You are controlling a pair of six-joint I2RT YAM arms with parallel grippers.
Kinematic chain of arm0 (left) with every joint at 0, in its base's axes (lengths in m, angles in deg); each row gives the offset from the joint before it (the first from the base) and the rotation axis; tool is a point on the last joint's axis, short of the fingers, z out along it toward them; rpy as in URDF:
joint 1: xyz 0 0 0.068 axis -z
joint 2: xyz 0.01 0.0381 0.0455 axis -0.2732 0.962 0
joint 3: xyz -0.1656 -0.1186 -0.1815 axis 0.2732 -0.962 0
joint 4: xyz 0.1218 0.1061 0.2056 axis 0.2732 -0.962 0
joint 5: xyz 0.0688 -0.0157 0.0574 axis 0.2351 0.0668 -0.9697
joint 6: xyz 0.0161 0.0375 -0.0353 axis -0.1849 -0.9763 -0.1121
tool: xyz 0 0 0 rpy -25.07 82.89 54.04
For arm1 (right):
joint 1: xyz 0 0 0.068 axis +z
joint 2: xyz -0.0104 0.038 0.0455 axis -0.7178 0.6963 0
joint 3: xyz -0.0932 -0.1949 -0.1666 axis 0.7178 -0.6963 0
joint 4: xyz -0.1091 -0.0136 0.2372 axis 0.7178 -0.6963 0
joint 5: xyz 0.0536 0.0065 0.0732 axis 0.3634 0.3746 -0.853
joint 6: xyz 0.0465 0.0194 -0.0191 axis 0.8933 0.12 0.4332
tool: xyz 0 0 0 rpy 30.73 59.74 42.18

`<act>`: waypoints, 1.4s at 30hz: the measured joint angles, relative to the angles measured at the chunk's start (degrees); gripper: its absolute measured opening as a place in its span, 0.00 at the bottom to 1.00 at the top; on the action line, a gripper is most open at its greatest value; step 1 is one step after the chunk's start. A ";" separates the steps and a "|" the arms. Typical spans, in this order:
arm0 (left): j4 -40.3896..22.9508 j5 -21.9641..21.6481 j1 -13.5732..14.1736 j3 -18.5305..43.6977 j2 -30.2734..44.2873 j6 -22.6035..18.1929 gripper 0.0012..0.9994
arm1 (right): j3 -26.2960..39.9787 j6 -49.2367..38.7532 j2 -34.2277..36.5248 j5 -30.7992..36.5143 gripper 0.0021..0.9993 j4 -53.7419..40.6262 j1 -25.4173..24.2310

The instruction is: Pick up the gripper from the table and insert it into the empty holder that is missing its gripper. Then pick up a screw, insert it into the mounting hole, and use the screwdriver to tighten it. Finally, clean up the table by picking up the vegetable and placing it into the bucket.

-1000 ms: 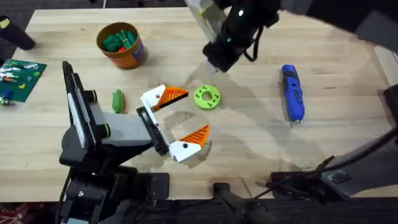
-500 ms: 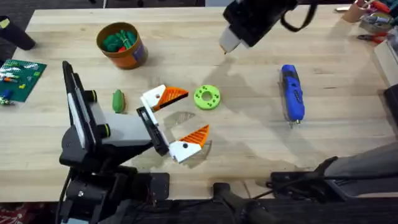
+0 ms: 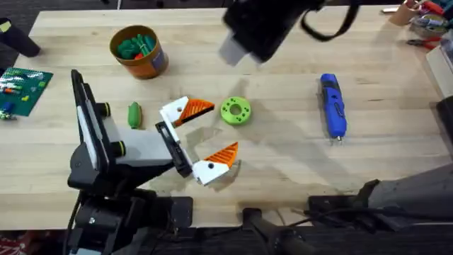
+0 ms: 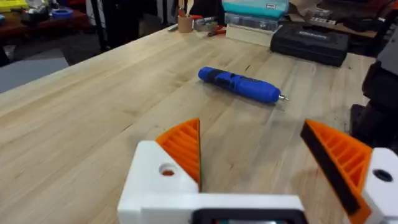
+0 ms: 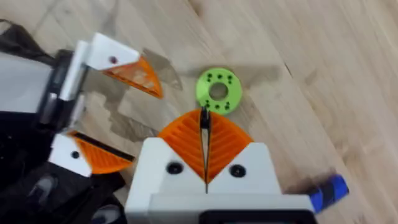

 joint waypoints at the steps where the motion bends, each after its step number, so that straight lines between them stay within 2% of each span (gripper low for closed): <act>1: 0.00 0.00 0.00 0.00 0.00 0.00 0.99 | 0.00 -0.01 0.00 -0.02 0.00 0.63 1.19; 9: 0.00 0.00 0.00 0.00 -0.02 0.00 0.99 | 0.06 -2.22 0.13 -4.00 0.00 4.71 9.07; 18: 0.00 0.00 0.00 0.00 0.00 0.00 0.99 | 0.24 -5.04 3.01 -5.92 0.00 4.98 13.28; 26: 0.00 0.00 0.00 0.00 -0.02 0.00 0.99 | 0.86 -6.80 6.27 -5.04 0.00 2.91 14.15; 35: 0.00 0.00 0.00 0.00 0.00 0.00 0.99 | 10.37 -9.06 12.53 -2.33 0.00 -3.09 14.50; 42: 0.00 0.00 0.00 0.00 -0.02 0.00 0.99 | 11.19 -9.90 13.51 0.28 0.00 -3.34 14.50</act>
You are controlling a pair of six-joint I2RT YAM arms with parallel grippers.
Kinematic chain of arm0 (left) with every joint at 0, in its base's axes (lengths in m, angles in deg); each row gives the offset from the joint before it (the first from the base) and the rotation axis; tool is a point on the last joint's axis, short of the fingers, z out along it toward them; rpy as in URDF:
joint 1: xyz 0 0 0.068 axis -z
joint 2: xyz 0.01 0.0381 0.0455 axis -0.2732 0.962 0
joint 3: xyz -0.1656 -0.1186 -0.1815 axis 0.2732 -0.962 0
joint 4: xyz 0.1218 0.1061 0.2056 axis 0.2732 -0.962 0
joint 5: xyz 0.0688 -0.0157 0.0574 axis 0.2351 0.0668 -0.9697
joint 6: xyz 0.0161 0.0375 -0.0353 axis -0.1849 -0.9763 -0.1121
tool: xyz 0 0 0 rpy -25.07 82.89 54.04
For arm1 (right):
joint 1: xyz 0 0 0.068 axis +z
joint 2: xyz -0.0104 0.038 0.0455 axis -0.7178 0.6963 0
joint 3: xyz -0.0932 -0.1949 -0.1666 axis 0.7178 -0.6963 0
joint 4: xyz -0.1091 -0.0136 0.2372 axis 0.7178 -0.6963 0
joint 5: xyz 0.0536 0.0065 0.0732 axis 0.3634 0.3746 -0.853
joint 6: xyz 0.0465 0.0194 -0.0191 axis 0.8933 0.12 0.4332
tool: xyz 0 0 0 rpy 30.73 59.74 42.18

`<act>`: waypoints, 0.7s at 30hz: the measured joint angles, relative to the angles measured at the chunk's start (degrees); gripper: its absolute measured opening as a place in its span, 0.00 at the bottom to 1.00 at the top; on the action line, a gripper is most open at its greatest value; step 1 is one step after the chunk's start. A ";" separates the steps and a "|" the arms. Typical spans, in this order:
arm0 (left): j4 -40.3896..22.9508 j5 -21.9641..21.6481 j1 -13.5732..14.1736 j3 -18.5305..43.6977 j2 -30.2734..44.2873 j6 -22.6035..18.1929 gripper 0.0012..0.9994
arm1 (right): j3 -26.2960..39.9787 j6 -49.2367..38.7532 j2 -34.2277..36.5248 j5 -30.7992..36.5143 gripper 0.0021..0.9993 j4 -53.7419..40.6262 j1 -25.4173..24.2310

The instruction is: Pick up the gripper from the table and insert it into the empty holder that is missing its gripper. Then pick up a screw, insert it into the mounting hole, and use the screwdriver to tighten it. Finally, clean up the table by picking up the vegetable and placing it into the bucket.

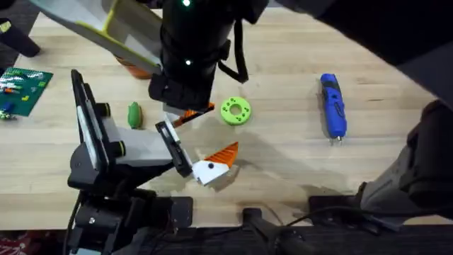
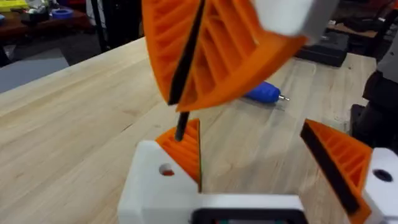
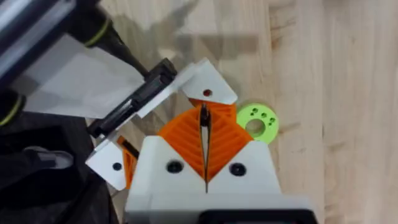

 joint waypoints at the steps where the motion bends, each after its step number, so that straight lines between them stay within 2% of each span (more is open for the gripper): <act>1: 0.00 0.00 0.00 0.00 0.00 0.00 0.99 | 0.00 -0.02 0.00 0.33 0.00 -0.02 0.00; 21: 0.00 0.00 0.00 0.00 0.00 0.00 0.99 | 0.00 -0.22 0.02 1.67 0.00 -0.11 0.00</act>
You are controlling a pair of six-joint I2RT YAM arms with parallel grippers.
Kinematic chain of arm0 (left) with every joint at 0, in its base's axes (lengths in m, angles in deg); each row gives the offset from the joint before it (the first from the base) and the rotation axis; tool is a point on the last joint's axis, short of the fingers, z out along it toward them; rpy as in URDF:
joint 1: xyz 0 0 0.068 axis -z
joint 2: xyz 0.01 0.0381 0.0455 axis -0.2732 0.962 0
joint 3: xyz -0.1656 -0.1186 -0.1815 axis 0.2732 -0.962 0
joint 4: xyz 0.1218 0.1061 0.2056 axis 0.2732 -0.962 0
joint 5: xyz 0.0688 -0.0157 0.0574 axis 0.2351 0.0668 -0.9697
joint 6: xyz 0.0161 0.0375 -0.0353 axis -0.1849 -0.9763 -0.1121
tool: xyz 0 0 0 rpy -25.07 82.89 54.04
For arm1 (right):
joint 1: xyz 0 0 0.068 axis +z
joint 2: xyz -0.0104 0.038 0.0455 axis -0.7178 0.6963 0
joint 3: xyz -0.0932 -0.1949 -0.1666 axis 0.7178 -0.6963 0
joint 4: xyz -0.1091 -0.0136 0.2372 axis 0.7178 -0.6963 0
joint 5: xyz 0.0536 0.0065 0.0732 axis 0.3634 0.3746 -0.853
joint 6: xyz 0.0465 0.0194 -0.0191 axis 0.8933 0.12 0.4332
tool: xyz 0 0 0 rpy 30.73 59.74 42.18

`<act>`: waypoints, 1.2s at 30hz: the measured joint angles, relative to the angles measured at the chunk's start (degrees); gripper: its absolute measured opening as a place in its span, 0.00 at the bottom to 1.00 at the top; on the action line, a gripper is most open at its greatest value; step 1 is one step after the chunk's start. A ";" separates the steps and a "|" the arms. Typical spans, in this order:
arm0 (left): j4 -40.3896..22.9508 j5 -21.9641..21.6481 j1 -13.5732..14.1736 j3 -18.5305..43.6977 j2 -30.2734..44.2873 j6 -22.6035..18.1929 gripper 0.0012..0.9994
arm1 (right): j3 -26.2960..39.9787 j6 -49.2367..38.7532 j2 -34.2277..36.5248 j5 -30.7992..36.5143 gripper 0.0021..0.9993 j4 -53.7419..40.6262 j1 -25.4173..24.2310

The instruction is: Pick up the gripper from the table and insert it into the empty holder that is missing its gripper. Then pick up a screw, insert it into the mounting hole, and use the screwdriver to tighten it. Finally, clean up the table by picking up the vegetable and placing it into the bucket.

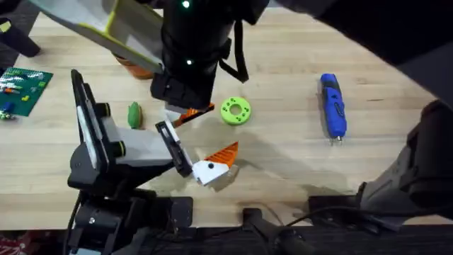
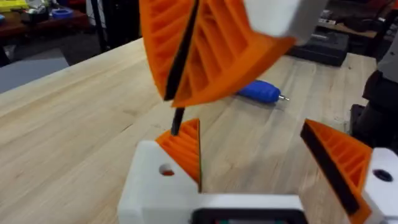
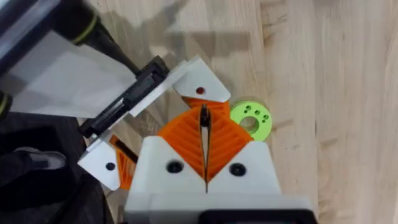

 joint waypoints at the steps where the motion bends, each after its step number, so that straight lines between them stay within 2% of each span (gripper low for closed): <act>1: 0.00 0.00 0.00 0.00 0.00 0.00 0.99 | 0.00 0.00 0.00 0.00 0.00 0.00 0.00; 18: 0.00 0.00 0.00 0.00 0.00 0.00 0.99 | 0.04 0.00 0.18 -0.30 0.00 0.32 0.42; 36: 0.00 0.00 0.00 0.00 0.00 0.00 0.99 | 0.11 0.00 3.61 -0.45 0.00 0.32 0.42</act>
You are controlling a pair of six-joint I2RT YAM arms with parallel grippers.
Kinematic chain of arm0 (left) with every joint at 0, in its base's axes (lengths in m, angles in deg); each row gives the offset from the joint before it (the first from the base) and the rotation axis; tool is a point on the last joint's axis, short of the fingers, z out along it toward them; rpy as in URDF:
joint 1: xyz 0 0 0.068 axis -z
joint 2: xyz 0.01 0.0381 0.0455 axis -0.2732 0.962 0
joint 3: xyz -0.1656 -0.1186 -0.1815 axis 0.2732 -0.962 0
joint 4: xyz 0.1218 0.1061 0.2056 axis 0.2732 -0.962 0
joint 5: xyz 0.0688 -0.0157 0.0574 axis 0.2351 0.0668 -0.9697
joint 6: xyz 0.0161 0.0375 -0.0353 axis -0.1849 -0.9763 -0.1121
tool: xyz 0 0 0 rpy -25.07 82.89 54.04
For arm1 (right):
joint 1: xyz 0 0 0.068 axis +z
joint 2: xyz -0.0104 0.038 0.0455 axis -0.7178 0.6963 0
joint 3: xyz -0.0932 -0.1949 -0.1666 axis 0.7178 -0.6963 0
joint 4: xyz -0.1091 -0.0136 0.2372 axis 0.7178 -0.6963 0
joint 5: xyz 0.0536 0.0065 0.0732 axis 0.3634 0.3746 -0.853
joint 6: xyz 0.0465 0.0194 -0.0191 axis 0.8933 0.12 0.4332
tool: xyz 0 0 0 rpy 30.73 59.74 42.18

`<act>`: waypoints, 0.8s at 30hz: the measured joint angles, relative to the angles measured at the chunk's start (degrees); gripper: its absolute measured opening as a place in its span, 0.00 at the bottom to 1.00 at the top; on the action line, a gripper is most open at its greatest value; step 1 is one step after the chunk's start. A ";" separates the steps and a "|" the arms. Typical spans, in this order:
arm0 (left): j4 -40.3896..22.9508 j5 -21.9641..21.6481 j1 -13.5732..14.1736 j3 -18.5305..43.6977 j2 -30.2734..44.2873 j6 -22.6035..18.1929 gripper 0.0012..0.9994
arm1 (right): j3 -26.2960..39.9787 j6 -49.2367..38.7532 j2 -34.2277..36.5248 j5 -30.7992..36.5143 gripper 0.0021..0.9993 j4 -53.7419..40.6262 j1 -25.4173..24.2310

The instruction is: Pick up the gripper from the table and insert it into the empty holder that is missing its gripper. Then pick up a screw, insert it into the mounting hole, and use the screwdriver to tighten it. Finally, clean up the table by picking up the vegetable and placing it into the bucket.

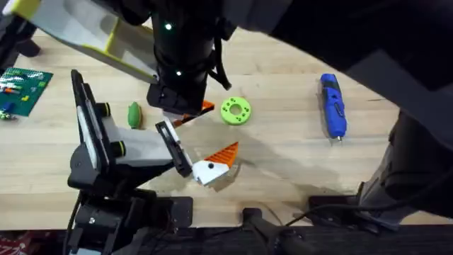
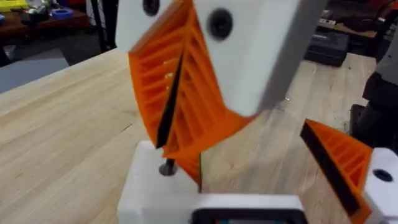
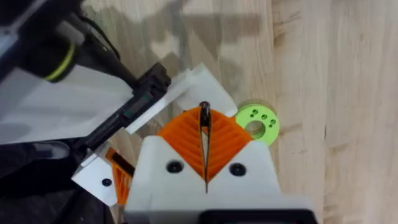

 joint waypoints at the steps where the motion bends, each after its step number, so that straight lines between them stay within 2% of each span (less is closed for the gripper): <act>1: 0.00 0.00 0.00 0.00 0.00 0.00 0.99 | 0.00 0.00 0.00 0.00 0.00 -0.01 0.00; 24: 0.00 0.00 0.00 0.00 0.02 0.00 0.99 | 0.00 -1.05 0.02 0.02 0.00 -0.30 0.00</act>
